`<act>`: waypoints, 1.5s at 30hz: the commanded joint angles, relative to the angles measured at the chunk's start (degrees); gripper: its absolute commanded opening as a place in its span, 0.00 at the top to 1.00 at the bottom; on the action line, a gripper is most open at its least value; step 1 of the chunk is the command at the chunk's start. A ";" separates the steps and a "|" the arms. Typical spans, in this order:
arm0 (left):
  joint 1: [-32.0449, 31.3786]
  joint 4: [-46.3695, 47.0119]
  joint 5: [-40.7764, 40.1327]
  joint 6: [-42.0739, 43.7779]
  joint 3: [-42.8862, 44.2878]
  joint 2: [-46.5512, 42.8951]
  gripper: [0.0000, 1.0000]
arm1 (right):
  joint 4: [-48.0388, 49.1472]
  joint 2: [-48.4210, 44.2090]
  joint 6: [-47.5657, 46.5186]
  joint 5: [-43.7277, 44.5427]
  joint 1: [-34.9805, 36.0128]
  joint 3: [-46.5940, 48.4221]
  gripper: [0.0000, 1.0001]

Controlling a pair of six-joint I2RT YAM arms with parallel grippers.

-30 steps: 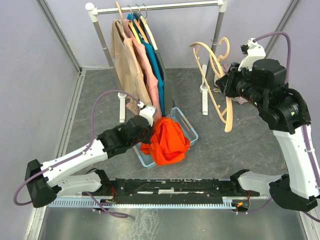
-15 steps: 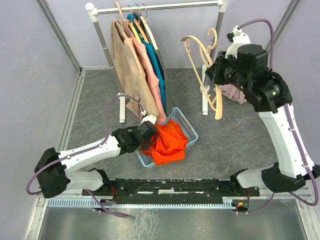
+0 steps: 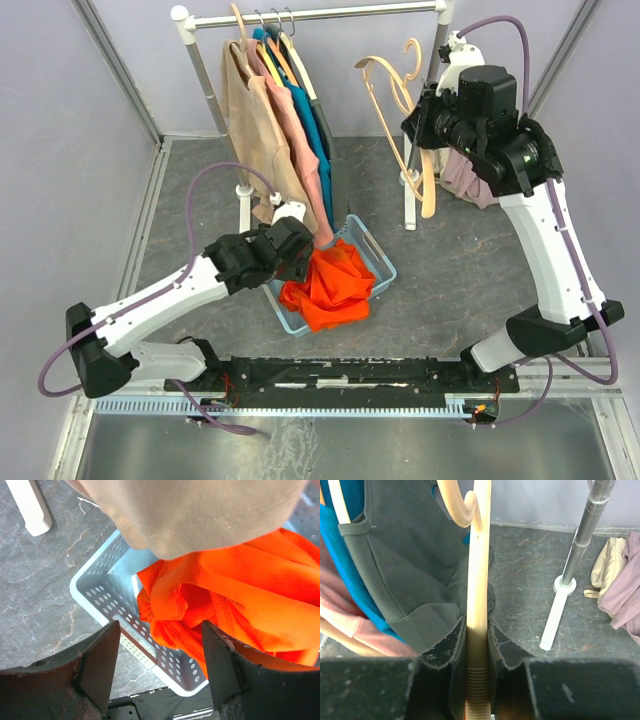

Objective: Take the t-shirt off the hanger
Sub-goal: Place the T-shirt in the bin, then place the hanger on the clothesline.

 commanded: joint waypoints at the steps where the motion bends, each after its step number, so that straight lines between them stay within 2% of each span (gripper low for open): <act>1: -0.09 -4.05 -1.59 -3.41 5.56 -4.86 0.27 | 3.78 1.28 -1.49 -1.36 -1.21 4.54 0.99; 11: -0.03 10.89 1.81 2.59 3.75 -20.85 0.27 | 5.79 7.85 -1.96 -6.47 -4.40 12.73 0.99; 15: -0.10 15.34 2.01 5.94 3.22 -24.23 0.27 | 6.54 11.30 -1.91 -7.57 -4.88 16.91 0.99; 27: -0.09 23.13 -1.67 13.53 9.32 -21.63 0.13 | 10.59 17.43 -0.35 -8.45 -5.47 22.53 0.99; 37: -0.09 28.87 -4.90 19.33 12.91 -18.84 0.11 | 13.61 20.52 0.82 -8.97 -6.09 23.45 0.99; 45: -0.10 30.61 -6.16 20.60 14.26 -17.15 0.09 | 14.73 21.22 1.78 -7.39 -6.53 23.89 0.99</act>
